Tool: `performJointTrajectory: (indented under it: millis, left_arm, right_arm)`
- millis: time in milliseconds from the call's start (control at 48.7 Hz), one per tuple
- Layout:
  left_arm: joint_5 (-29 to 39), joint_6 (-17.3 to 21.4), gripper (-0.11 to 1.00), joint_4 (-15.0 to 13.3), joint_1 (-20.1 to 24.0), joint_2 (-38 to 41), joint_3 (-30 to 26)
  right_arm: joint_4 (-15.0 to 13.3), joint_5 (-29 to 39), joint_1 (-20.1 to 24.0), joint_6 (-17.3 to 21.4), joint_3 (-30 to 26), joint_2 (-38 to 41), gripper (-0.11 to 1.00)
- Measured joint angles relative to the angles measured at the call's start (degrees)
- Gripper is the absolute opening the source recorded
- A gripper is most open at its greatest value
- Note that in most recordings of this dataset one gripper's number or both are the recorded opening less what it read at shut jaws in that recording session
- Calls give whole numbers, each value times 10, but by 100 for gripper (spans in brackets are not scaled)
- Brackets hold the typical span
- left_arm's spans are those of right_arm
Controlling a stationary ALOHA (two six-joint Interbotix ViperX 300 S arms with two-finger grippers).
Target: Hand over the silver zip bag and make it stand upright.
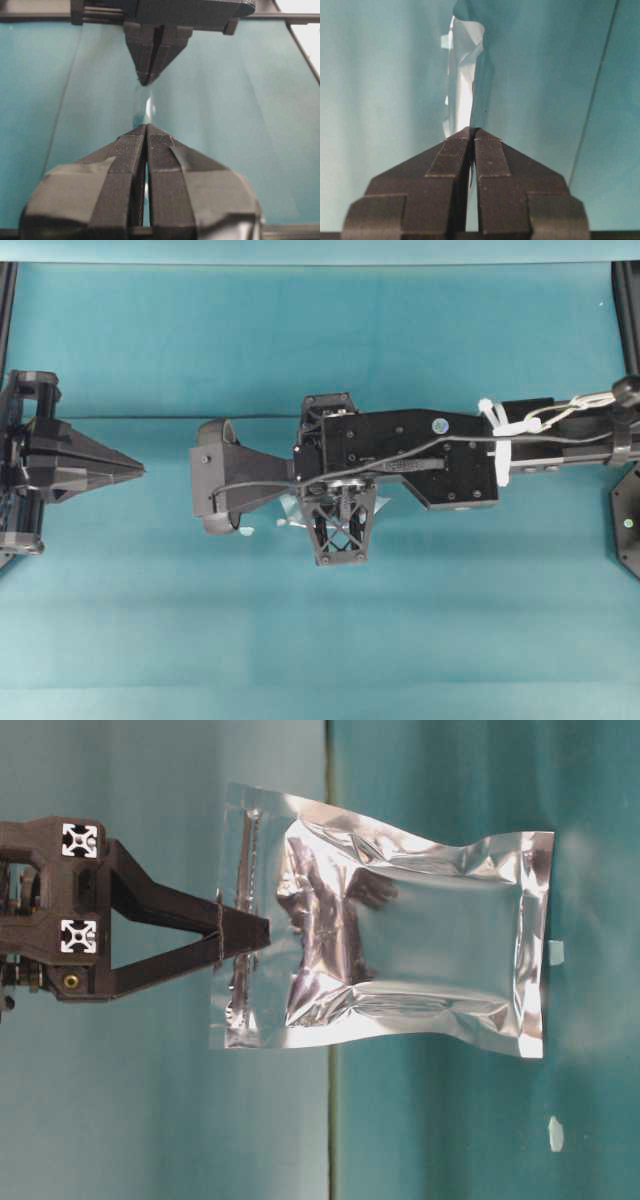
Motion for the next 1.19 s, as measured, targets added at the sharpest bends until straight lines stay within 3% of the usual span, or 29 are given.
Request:
performJointTrajectory:
  millis: [103,288,534,657,822,904,1191]
  left_arm:
    - [-3,-6,0,0,0,3,0]
    - [-18,-54,0,0,8,50,8]
    - [-156,-65,2,0,9,137,46]
    - [-173,-63,25,0,9,167,49]
    - [-192,-69,74,0,9,207,50]
    - [-212,-75,92,0,11,231,50]
    - [-357,-77,90,0,11,394,45]
  right_arm:
    - [0,-3,0,0,0,0,3]
    - [0,-3,0,0,0,0,3]
    - [0,-4,0,0,0,0,3]
    - [0,-5,0,1,0,0,3]
    - [0,-16,0,2,0,0,3]
    - [0,-20,0,2,0,0,3]
    - [0,-23,0,4,1,0,3]
